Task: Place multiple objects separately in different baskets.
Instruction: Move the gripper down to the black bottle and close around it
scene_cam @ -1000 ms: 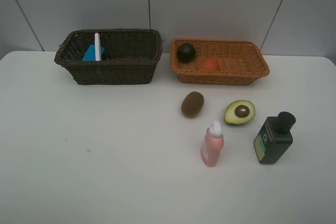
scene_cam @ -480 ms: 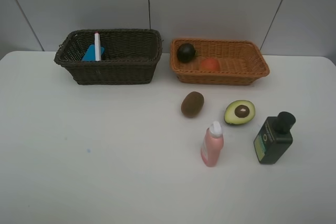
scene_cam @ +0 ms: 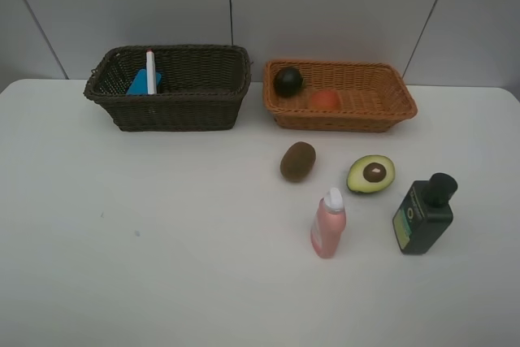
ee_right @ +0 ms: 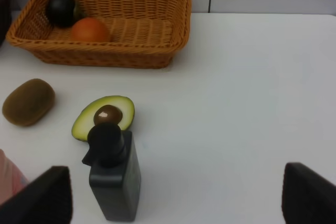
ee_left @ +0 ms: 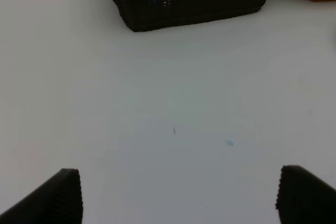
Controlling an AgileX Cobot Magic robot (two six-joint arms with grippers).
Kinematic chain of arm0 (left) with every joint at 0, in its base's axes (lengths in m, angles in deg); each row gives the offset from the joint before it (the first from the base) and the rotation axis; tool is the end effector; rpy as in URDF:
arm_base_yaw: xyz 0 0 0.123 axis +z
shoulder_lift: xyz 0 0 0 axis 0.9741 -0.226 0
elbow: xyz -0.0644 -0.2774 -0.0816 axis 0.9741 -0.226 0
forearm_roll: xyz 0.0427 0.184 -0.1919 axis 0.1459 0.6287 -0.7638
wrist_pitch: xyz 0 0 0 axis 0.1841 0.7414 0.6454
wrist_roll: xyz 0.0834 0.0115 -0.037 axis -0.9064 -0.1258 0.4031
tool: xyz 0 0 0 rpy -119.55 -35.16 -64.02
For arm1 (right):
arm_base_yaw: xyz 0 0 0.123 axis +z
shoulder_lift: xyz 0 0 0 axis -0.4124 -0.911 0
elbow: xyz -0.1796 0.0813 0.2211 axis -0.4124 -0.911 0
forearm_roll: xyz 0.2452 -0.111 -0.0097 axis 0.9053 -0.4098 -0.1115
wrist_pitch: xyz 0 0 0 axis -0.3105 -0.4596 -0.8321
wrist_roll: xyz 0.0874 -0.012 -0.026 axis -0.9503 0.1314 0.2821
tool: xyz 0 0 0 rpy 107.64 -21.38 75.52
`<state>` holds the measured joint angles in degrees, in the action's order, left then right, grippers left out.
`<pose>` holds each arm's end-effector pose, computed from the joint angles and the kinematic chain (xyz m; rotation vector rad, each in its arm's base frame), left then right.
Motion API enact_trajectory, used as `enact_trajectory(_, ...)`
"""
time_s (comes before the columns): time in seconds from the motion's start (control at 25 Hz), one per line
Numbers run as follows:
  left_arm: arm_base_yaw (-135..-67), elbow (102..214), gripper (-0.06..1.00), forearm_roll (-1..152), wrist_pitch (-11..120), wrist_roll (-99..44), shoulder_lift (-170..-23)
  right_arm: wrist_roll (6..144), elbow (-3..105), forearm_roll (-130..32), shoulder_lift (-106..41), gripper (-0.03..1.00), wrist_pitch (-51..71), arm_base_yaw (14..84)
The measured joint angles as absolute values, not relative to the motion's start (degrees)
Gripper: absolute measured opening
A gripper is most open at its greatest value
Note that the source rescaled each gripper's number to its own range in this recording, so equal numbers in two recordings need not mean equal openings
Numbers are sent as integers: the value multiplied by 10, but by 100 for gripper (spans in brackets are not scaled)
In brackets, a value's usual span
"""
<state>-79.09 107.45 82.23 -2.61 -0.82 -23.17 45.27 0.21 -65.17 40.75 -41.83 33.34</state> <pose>-0.0029 -0.0098 0.2877 0.1694 2.0274 -0.0950 -0.0003 -0.0118 0.2909 -0.0283 2.0203 0.0026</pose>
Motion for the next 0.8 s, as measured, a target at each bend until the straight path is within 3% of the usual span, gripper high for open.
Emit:
enact_trajectory(0.24,-791,1075,91,822,-26,-8,-232,410,6,-649,294,100,-420,333)
enact_trajectory(0.8,-791,1075,91,822,-24,-8,-231,375,155,-608,-192,100,-460,333)
